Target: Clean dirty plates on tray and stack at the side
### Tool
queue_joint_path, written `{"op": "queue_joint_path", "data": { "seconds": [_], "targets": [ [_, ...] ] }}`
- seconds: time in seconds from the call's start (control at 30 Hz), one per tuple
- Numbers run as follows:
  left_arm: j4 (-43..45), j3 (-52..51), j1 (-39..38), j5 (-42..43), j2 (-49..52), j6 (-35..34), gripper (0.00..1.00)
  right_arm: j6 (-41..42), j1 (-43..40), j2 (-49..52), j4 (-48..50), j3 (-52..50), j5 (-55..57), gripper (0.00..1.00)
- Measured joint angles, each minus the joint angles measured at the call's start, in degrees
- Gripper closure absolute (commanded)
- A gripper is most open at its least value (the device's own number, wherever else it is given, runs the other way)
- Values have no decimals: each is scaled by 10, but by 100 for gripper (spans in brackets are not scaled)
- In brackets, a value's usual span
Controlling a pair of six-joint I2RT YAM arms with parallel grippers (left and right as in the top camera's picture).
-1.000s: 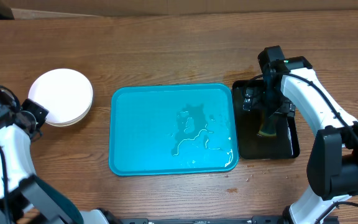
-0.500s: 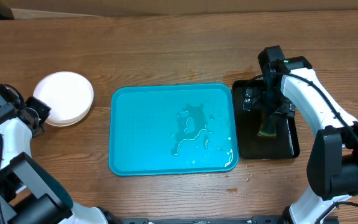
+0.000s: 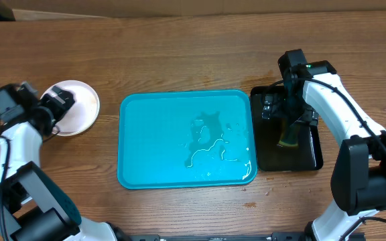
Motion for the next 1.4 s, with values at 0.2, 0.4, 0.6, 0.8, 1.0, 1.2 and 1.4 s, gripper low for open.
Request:
{"op": "queue_joint_path", "data": {
  "seconds": [0.2,0.4,0.6,0.8,1.0,1.2,1.4],
  "targets": [
    [-13,1,-61,35,-2,0,0,0,0,0,0,0,0,0],
    [-13,1,-75,43,-2,0,0,0,0,0,0,0,0,0],
    [-13,1,-75,43,-2,0,0,0,0,0,0,0,0,0],
    [-13,1,-75,43,-2,0,0,0,3,-15,8,0,0,0],
    [-13,1,-75,43,-2,0,0,0,21,-169,56,-1,-2,0],
    [-13,1,-75,43,-2,0,0,0,25,-416,80,2,16,0],
    [-13,1,-74,43,-2,0,0,-6,25,-629,105,3,49,0]
  ]
}}
